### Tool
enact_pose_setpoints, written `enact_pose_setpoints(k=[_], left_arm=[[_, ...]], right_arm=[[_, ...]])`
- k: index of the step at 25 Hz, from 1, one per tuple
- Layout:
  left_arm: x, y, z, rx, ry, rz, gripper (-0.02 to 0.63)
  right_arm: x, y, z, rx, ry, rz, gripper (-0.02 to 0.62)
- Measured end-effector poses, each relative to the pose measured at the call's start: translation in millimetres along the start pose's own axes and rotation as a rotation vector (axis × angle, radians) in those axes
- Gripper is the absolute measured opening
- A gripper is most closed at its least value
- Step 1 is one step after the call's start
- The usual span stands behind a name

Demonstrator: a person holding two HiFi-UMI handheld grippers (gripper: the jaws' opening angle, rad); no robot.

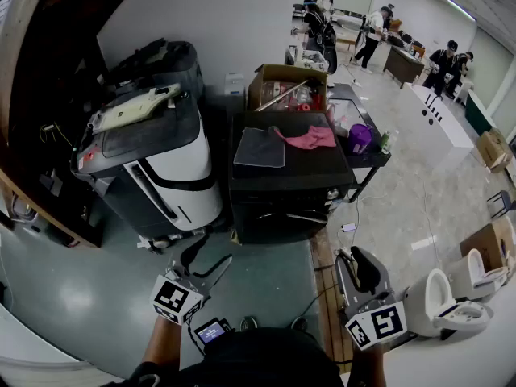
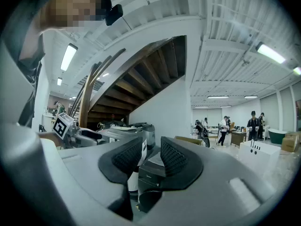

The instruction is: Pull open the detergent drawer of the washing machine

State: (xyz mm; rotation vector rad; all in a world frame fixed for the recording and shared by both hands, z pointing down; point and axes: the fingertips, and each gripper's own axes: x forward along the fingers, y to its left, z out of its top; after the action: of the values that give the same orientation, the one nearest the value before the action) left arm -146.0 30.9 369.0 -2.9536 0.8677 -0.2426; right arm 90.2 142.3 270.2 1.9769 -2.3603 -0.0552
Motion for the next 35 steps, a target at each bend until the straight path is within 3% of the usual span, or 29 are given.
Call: enact_pose_setpoints(k=[18,26,35], left_arm=[[-1,8,-10,-0.014,-0.018,-0.03,0.324],[12,-3,-9,-0.013,0.017,0.017,0.324],[45,-30,4,-0.016,0.05,0.112,0.324]], right_arm=[[6,21,-7,0.019,0.027,0.008,0.104],[16,-8,-13,0.034,0.015,0.057,0.106],[26,-68,-20,0.064,-0.005,0.148,0.106]])
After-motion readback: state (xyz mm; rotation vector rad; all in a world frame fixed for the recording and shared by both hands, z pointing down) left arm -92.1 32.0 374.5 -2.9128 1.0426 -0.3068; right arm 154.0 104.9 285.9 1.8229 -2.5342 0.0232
